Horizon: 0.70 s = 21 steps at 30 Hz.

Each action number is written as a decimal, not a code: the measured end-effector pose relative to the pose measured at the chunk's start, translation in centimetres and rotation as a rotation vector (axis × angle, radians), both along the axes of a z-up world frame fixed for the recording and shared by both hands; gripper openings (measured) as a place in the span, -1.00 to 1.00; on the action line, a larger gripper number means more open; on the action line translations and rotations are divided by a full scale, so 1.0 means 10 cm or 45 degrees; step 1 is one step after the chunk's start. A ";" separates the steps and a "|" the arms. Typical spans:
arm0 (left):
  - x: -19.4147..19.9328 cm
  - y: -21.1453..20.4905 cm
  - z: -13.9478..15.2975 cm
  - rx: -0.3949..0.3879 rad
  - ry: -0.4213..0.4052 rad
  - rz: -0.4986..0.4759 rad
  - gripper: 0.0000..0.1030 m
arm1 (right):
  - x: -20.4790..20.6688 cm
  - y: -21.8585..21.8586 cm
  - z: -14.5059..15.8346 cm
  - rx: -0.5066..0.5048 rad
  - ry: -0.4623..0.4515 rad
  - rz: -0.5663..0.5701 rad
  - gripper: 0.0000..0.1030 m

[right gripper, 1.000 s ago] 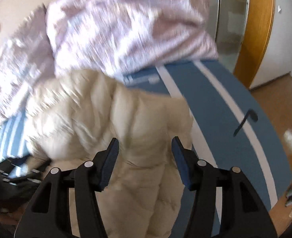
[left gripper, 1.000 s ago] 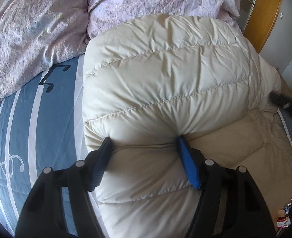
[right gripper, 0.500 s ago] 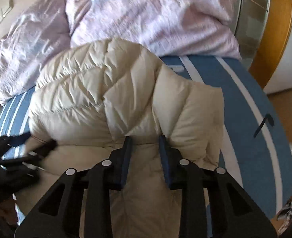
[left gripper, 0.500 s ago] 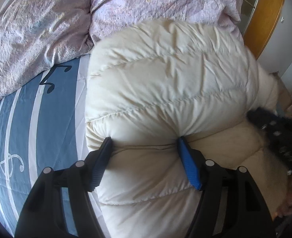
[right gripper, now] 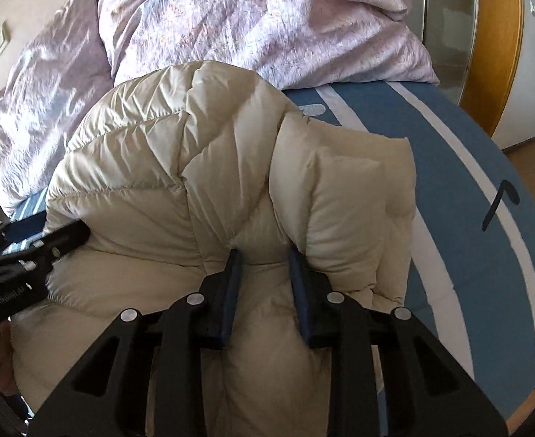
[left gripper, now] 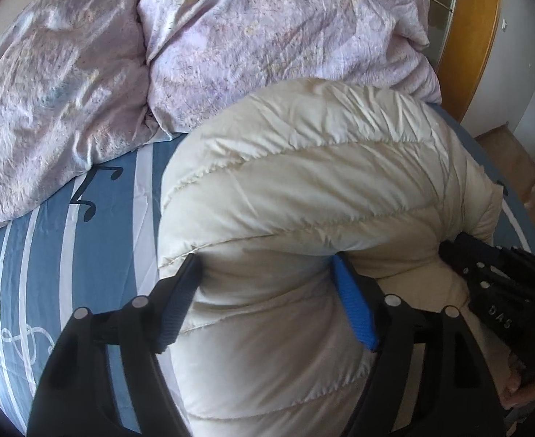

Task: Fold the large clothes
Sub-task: 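Grasp the jacket fold with the right gripper while the left gripper holds the body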

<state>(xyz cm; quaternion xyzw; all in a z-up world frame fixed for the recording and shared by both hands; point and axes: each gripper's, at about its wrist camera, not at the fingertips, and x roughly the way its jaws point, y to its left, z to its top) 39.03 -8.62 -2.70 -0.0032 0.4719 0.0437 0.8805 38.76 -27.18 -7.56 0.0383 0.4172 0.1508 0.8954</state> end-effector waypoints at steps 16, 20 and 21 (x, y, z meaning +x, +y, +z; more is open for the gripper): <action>0.07 0.07 -0.22 -0.064 0.016 0.032 0.75 | 0.00 0.03 -0.05 -0.013 -0.043 0.001 -0.45; 0.07 0.08 -0.25 -0.074 0.000 0.036 0.78 | -0.02 0.05 -0.06 -0.030 -0.069 -0.001 -0.45; 0.07 0.09 -0.26 -0.077 -0.005 0.037 0.79 | -0.02 0.04 -0.06 -0.030 -0.073 -0.001 -0.45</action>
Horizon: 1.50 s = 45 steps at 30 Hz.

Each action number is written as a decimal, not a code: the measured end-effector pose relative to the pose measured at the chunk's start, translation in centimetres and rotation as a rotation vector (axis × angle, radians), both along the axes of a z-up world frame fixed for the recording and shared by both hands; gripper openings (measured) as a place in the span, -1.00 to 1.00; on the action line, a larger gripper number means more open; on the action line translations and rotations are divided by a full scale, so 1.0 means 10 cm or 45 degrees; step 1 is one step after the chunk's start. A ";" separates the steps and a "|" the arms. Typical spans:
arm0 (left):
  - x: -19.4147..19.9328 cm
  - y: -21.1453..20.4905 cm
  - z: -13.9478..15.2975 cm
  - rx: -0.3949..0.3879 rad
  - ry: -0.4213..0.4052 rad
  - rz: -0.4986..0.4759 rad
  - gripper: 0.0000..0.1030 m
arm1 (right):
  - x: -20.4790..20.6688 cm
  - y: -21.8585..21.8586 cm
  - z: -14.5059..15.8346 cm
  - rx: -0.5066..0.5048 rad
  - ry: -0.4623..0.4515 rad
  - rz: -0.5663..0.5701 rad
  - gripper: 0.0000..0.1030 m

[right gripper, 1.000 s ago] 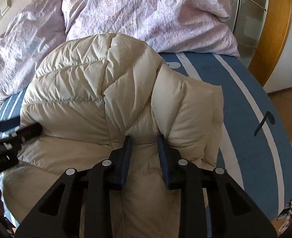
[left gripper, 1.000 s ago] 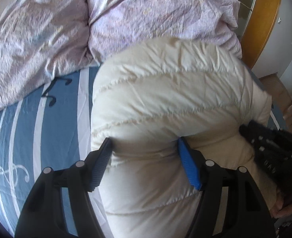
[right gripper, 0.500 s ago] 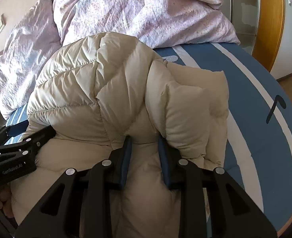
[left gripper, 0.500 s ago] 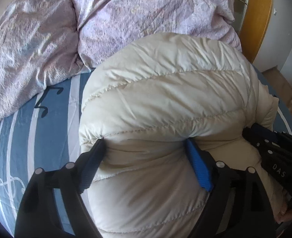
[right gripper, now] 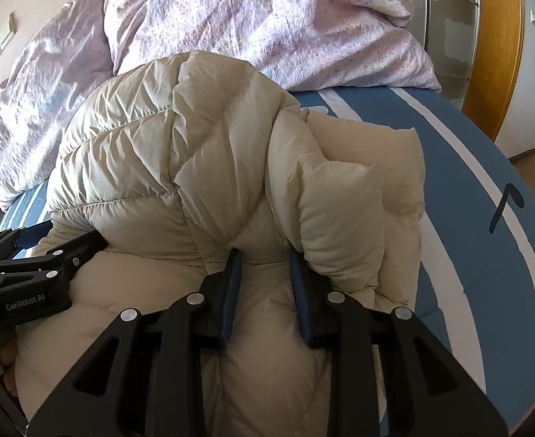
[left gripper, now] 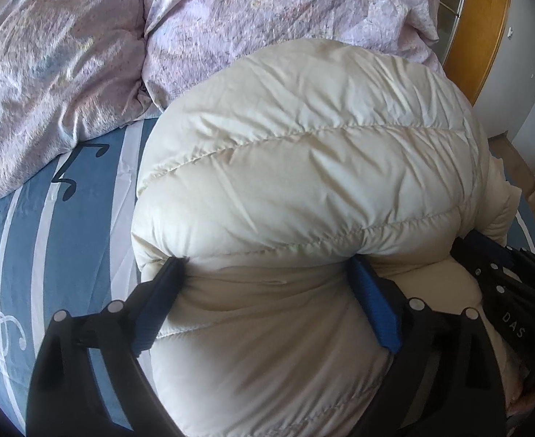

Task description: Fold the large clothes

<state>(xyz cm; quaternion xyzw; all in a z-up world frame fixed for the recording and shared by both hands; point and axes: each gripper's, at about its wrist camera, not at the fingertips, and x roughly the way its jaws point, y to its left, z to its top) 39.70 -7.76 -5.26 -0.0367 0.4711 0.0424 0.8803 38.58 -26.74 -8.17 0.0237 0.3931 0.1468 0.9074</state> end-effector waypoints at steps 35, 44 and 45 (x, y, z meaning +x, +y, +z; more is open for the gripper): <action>-0.06 -0.01 -0.15 0.005 -0.105 0.033 0.86 | -0.05 0.08 -0.09 -0.084 -0.130 0.016 -0.44; -0.07 -0.02 -0.17 0.008 -0.125 0.041 0.89 | -0.04 0.06 -0.11 -0.073 -0.125 0.017 -0.44; -0.06 -0.02 -0.17 0.006 -0.127 0.043 0.89 | -0.04 0.06 -0.11 -0.072 -0.124 0.016 -0.44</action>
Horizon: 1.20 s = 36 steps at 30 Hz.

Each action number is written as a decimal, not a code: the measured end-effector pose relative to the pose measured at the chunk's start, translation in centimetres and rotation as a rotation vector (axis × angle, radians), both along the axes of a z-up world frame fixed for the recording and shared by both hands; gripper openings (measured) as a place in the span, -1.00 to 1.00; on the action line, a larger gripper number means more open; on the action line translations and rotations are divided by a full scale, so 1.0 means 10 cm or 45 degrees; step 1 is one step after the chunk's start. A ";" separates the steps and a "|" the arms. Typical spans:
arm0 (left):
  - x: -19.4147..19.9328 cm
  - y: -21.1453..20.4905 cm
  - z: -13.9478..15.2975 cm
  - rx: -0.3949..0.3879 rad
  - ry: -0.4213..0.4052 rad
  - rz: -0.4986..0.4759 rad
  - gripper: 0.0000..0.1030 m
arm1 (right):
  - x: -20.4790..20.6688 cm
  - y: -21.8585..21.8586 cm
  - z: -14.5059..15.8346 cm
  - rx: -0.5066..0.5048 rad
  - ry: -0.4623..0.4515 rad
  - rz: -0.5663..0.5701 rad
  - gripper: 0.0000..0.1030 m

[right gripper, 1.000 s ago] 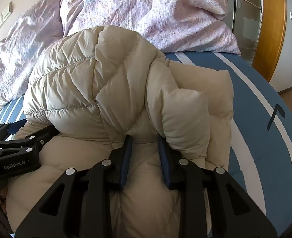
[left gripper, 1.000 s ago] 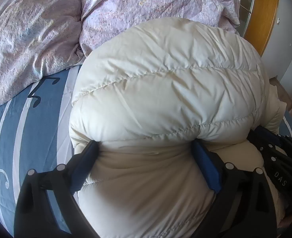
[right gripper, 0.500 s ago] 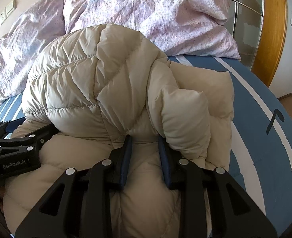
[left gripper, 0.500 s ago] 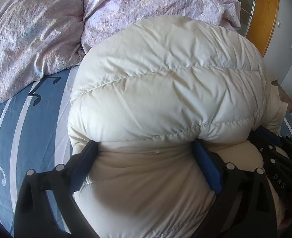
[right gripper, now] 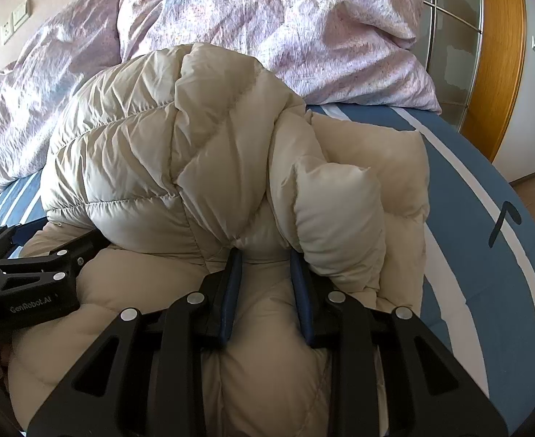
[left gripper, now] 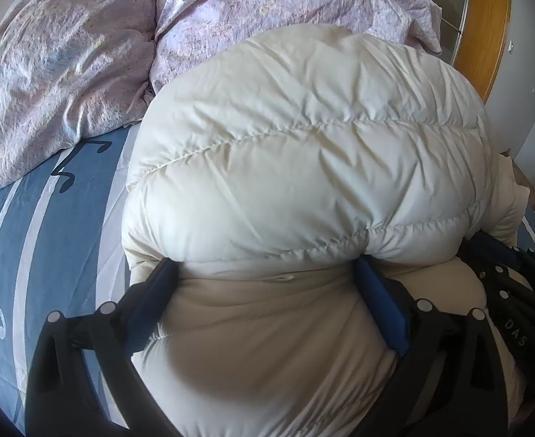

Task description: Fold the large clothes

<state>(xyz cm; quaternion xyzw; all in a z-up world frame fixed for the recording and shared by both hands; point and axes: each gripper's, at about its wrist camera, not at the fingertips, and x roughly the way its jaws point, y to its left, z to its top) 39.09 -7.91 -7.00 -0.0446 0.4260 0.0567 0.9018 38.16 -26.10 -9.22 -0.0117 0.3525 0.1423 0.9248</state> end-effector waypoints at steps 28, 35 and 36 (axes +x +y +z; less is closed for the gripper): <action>-0.01 -0.02 -0.04 0.022 -0.060 0.028 0.96 | 0.02 -0.01 -0.02 0.010 -0.001 0.001 -0.43; -0.02 -0.01 -0.05 0.021 -0.061 0.026 0.97 | 0.03 -0.01 -0.03 0.013 -0.001 0.001 -0.43; -0.02 -0.01 -0.05 0.021 -0.061 0.026 0.97 | 0.03 -0.01 -0.03 0.012 -0.001 0.001 -0.43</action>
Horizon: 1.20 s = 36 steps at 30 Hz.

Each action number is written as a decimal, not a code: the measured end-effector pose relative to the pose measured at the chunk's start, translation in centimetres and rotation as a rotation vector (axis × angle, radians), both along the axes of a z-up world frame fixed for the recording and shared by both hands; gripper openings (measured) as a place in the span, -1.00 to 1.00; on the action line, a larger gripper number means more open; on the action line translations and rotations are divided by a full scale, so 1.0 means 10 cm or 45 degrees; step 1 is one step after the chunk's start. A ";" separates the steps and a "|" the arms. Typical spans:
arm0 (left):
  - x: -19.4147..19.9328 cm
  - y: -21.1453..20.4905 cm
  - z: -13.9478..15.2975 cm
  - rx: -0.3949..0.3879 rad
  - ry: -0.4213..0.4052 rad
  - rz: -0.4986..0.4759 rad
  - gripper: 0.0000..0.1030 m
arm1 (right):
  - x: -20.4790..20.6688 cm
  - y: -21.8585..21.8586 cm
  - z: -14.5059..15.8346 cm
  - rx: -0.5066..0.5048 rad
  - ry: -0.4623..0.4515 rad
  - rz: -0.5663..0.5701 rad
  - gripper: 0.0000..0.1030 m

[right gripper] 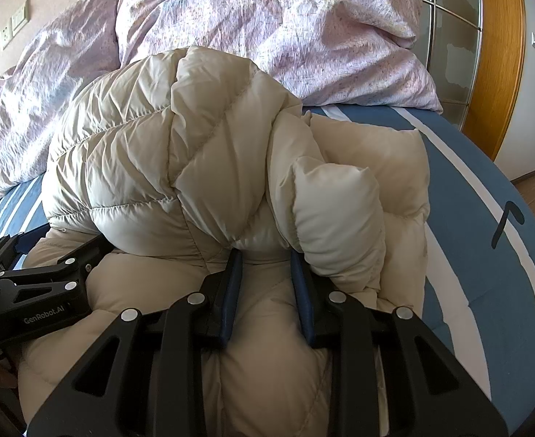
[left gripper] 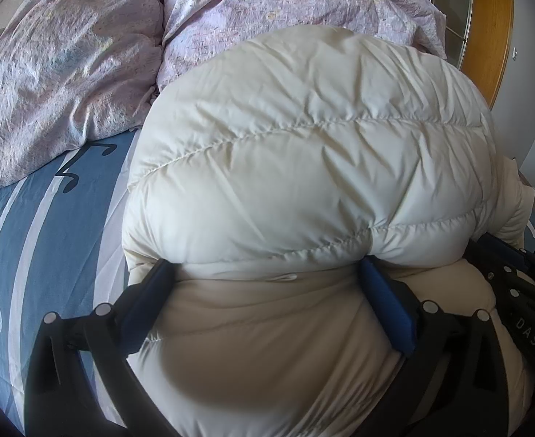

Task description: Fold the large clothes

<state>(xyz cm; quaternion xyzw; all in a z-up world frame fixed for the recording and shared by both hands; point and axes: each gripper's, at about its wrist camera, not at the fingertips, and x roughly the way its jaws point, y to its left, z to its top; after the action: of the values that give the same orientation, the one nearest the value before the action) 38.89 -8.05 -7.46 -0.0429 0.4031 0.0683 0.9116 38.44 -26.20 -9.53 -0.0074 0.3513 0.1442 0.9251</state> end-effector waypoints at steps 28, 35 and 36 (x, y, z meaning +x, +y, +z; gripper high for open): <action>-0.29 0.28 0.51 0.007 -0.011 0.029 0.96 | -0.15 -0.53 0.60 0.260 0.107 -0.051 0.59; -0.32 0.50 0.44 -0.028 0.062 0.096 0.96 | 0.01 -0.87 0.41 0.408 0.371 -0.133 0.72; -0.33 0.50 0.42 -0.035 0.068 0.098 0.96 | 0.04 -0.88 0.36 0.431 0.415 -0.137 0.72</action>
<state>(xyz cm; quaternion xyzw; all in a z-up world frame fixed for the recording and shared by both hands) 35.62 -3.04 -3.28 -0.0691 0.4261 0.0990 0.8966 38.79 -35.04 -5.96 0.1897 0.4667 0.1506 0.8506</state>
